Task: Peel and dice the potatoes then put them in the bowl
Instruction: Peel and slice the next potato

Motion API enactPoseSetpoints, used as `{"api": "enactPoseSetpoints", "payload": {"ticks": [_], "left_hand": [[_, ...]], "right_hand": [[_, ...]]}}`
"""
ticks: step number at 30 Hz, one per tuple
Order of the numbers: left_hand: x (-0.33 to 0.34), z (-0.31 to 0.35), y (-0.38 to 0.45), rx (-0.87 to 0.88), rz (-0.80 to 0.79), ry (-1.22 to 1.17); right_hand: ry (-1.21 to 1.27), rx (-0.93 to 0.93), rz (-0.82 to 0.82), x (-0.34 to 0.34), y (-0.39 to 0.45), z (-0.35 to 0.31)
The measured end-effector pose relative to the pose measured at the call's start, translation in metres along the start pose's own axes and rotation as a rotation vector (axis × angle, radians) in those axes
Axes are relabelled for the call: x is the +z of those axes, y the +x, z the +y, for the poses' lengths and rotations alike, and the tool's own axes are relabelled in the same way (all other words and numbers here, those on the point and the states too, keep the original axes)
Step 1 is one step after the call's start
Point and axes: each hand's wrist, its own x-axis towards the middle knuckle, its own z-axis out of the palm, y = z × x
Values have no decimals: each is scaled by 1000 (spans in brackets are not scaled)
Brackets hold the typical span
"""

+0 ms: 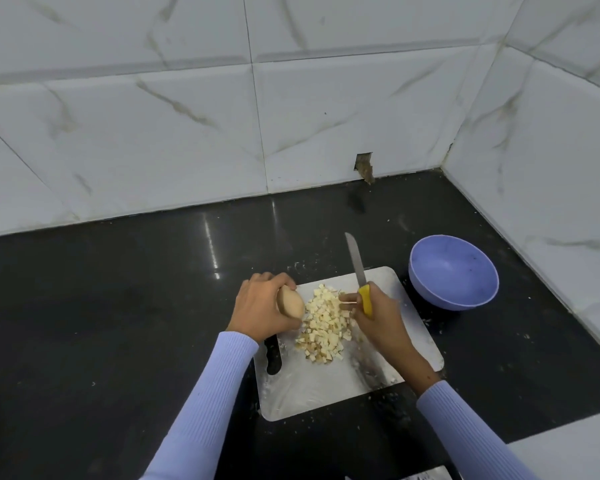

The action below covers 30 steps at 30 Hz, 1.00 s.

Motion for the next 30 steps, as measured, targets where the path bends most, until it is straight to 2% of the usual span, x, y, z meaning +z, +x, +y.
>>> {"api": "enactPoseSetpoints", "payload": {"ticks": [3,6,14,19,24,26,28,30], "left_hand": [[5,3,-8,26,72,-123],[11,16,-12,62,116,-185],[43,60,-8,176,108,-289],[51,64,-4,183,153,-331],[50,66,-6,188,233,-232],[48,63,-7,168,260,-226],[45,58,-9,151,279,-224],[42,55,-11,133,297,-216]], "right_hand": [[56,6,172,-4,-2,-6],[72,16,261,-10,-4,-8],[-46,201,90,-53,-22,32],[-141,266,-12,-38,-38,51],[-48,105,32,-10,-29,36],[-28,54,109,-12,-24,32],[-52,61,204,-20,-22,36],[-132,89,196,-23,-21,40]]}}
